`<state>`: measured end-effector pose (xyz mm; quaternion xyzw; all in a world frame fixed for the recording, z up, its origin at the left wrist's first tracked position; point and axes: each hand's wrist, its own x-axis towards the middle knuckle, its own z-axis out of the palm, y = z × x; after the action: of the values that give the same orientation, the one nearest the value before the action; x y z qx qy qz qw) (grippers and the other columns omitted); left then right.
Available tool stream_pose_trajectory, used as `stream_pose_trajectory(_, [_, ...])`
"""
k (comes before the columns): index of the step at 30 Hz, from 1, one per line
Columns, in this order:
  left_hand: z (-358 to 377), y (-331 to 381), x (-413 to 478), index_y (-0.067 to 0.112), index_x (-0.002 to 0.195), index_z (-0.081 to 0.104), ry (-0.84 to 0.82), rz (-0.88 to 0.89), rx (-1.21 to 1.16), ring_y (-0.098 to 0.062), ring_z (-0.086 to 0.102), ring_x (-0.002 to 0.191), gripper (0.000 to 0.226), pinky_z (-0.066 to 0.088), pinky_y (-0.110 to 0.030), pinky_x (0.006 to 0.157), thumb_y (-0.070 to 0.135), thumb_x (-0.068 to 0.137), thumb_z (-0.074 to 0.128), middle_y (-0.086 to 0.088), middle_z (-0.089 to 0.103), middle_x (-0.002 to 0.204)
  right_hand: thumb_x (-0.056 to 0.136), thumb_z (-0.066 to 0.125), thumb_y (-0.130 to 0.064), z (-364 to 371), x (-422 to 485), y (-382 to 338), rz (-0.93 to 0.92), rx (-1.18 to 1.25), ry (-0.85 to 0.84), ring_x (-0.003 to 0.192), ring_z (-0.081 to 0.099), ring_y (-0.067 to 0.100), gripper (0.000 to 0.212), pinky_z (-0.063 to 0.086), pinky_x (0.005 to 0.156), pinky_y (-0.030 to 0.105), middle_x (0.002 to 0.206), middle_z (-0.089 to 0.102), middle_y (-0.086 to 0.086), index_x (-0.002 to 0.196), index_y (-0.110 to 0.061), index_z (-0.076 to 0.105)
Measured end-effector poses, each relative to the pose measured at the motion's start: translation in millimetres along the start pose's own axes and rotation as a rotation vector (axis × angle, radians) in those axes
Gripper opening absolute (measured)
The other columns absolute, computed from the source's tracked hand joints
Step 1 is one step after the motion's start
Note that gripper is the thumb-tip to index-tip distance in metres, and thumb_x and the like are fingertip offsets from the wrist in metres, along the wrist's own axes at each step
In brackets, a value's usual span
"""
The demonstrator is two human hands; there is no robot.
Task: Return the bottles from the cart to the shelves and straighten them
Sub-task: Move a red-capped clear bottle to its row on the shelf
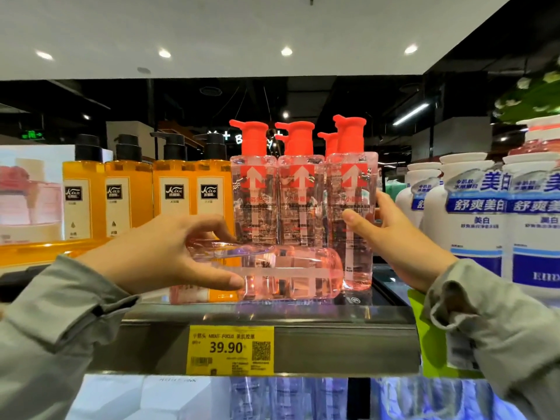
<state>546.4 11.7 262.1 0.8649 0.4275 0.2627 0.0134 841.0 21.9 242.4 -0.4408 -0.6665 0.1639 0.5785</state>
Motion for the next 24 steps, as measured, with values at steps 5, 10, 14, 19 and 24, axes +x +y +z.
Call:
stream_pose_trajectory(5, [-1, 2, 0, 0.046, 0.096, 0.054, -0.012, 0.012, -0.009, 0.015, 0.054, 0.091, 0.065, 0.049, -0.010, 0.072, 0.082, 0.043, 0.061, 0.027, 0.060, 0.099, 0.092, 0.055, -0.032, 1, 1, 2, -0.002, 0.052, 0.004, 0.116, 0.054, 0.013, 0.042, 0.046, 0.079, 0.024, 0.129, 0.053, -0.008, 0.131, -0.030, 0.038])
stream_pose_trajectory(10, [0, 4, -5, 0.052, 0.100, 0.052, 0.024, 0.034, 0.011, 0.006, 0.055, 0.104, 0.063, 0.049, -0.019, 0.090, 0.084, 0.046, 0.058, 0.034, 0.055, 0.106, 0.092, 0.056, -0.032, 0, -1, 1, -0.009, 0.057, 0.003, 0.107, 0.058, 0.008, 0.041, 0.049, 0.078, 0.025, 0.123, 0.058, -0.008, 0.130, -0.027, 0.042])
stream_pose_trajectory(14, [0, 4, -10, 0.043, 0.122, 0.052, 0.161, 0.094, 0.280, 0.003, 0.047, 0.107, 0.090, 0.044, -0.023, 0.093, 0.091, 0.048, 0.038, 0.022, 0.054, 0.122, 0.090, 0.060, -0.031, -1, -3, -3, -0.034, 0.014, 0.033, 0.089, 0.057, -0.005, 0.046, 0.047, 0.059, 0.011, 0.114, 0.058, -0.010, 0.132, -0.023, 0.043])
stream_pose_trajectory(19, [-10, 3, -20, 0.036, 0.122, 0.053, 0.164, 0.097, 0.266, 0.004, 0.050, 0.099, 0.082, 0.040, -0.011, 0.081, 0.085, 0.057, 0.038, 0.019, 0.056, 0.117, 0.062, 0.072, -0.052, -6, -5, -7, -0.178, -0.185, 0.265, 0.114, 0.050, 0.021, 0.077, 0.046, 0.094, 0.038, 0.126, 0.047, 0.005, 0.124, -0.019, 0.039])
stream_pose_trajectory(24, [-25, -17, -31, 0.029, 0.112, 0.061, 0.256, -0.006, 0.253, -0.006, 0.056, 0.091, 0.071, 0.044, -0.022, 0.072, 0.078, 0.077, 0.024, 0.011, 0.063, 0.104, 0.076, 0.078, -0.036, 4, -23, -43, -0.584, -0.411, 0.282, 0.102, 0.049, 0.022, 0.054, 0.047, 0.090, 0.038, 0.113, 0.045, 0.008, 0.113, -0.011, 0.048])
